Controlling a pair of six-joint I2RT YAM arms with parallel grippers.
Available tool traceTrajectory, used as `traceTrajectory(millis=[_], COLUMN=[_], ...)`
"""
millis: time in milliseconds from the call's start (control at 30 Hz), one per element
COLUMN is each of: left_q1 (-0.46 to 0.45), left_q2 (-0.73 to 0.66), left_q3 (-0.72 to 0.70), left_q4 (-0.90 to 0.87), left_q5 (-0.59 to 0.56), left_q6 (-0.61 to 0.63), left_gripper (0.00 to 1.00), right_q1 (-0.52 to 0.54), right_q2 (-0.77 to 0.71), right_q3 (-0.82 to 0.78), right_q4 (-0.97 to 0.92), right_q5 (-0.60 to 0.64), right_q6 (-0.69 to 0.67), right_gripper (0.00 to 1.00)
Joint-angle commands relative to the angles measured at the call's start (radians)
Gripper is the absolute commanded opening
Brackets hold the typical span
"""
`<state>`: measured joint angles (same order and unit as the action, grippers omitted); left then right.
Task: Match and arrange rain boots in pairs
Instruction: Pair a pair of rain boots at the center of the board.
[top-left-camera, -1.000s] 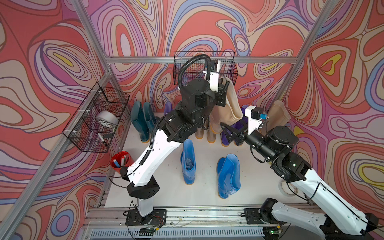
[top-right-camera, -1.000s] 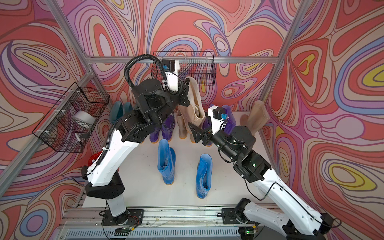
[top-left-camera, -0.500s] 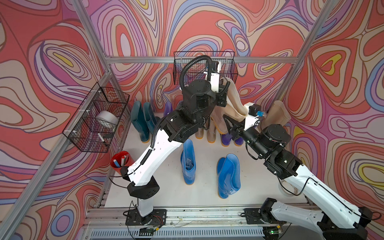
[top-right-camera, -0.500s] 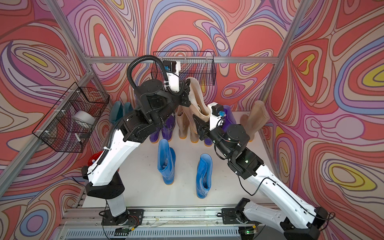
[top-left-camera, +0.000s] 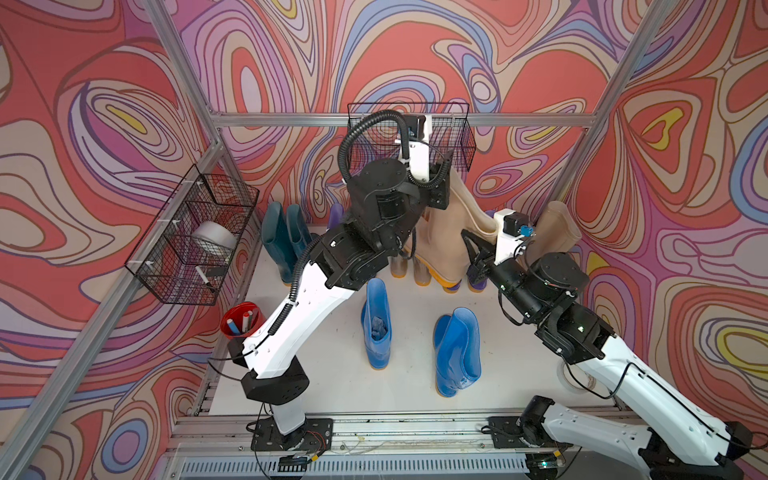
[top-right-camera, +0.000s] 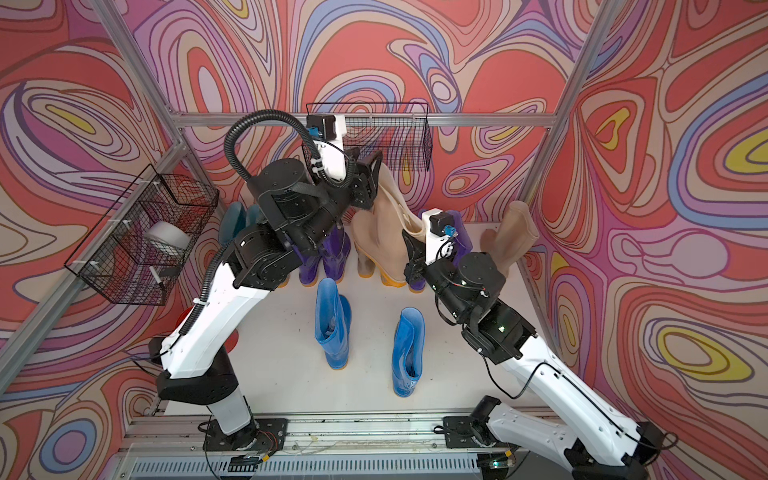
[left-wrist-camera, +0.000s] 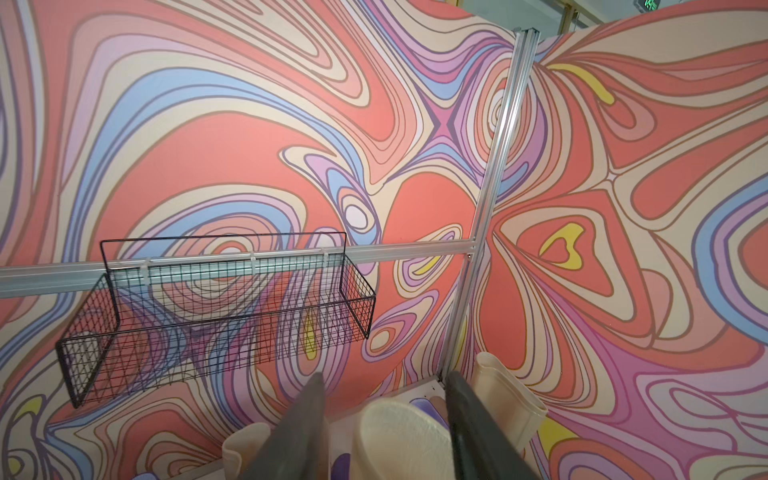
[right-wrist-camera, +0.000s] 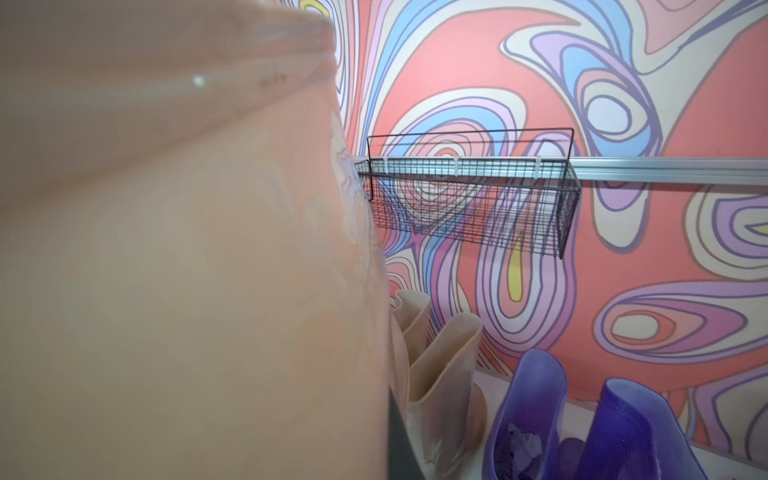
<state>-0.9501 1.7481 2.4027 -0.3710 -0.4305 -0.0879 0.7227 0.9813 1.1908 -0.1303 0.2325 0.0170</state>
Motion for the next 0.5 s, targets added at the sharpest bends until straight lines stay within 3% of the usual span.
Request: traceTrajectory(millis=[0,467], left_q1=[0.002,0.003], left_q2=[-0.096,-0.409], left_q3=[-0.083,-0.511], left_q4=[0.099,0.166], left_q5=[-0.062,-0.086], left_q6=[0.051,0.044], left_gripper=[0.52,0.50], right_q1=[0.003,0.001], right_q2=[-0.042,-0.069], right_q3=[0.050,0.137], right_q4=[0.073,0.075], right_q5=[0.084,0.342], right_q6=[-0.044,-0.233], right_gripper=[0.07,0.06])
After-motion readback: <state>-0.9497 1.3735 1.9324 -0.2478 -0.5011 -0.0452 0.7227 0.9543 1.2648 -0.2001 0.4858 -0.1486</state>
